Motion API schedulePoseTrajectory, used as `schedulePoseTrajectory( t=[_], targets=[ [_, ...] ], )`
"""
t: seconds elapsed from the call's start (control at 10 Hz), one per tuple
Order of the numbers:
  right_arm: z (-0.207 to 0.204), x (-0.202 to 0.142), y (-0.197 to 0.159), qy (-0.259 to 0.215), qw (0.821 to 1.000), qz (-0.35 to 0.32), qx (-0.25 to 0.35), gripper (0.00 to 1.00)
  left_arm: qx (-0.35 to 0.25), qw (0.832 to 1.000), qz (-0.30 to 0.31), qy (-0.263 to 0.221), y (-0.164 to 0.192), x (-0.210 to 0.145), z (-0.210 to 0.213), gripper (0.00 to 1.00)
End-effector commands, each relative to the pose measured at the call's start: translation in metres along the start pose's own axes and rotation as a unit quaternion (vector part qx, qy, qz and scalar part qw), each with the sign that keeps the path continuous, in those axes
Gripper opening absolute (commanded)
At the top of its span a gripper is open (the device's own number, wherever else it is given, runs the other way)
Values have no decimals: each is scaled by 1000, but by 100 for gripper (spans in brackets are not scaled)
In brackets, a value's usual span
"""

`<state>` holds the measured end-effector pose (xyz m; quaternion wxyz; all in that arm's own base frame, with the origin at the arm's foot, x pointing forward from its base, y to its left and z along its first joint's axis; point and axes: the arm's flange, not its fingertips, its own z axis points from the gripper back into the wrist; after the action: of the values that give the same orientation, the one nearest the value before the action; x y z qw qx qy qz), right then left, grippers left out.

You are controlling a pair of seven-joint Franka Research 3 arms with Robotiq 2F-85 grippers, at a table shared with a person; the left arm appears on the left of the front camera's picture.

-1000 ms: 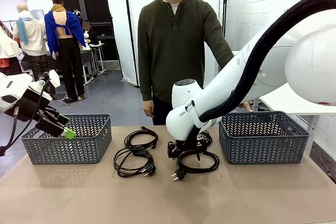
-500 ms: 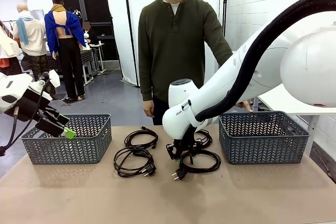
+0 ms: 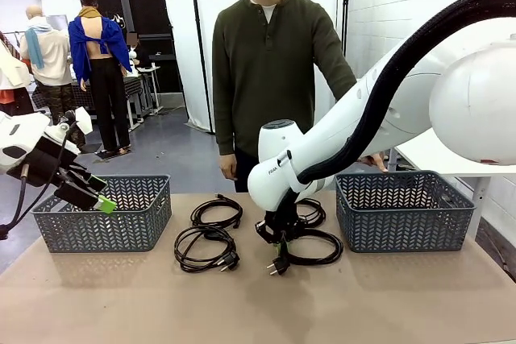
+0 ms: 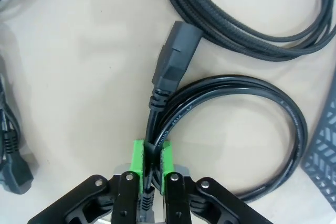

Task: Organize the cables according to human instructions.
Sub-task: Pick up a bundle of cables and place it in the basket indicated by the human.

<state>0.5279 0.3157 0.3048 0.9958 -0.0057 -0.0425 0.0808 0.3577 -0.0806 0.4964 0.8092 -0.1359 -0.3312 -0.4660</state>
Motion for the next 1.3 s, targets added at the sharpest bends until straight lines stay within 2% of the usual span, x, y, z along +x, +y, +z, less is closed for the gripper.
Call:
schedulePoseTrajectory(
  t=[0.0, 0.3, 0.5, 0.7, 1.0, 1.2],
  targets=[
    [-2, 3, 3, 21, 999, -4, 26, 0, -7, 1000, -1, -5, 3, -2, -1, 100],
    [31, -6, 9, -25, 999, 20, -9, 0, -7, 1000, -1, -5, 3, -2, -1, 100],
    [76, -15, 14, -55, 995, 80, -24, 0, -7, 1000, -1, -5, 3, -2, -1, 100],
    [115, -26, 13, -44, 987, 154, -7, 0, -7, 1000, -1, -5, 3, -2, -1, 100],
    [174, -50, -6, -32, 953, 300, -13, 0, -7, 1000, -1, -5, 3, -2, -1, 100],
    [201, -66, -32, -30, 918, 391, -53, 0, -7, 1000, -1, -5, 3, -2, -1, 100]
  ],
)
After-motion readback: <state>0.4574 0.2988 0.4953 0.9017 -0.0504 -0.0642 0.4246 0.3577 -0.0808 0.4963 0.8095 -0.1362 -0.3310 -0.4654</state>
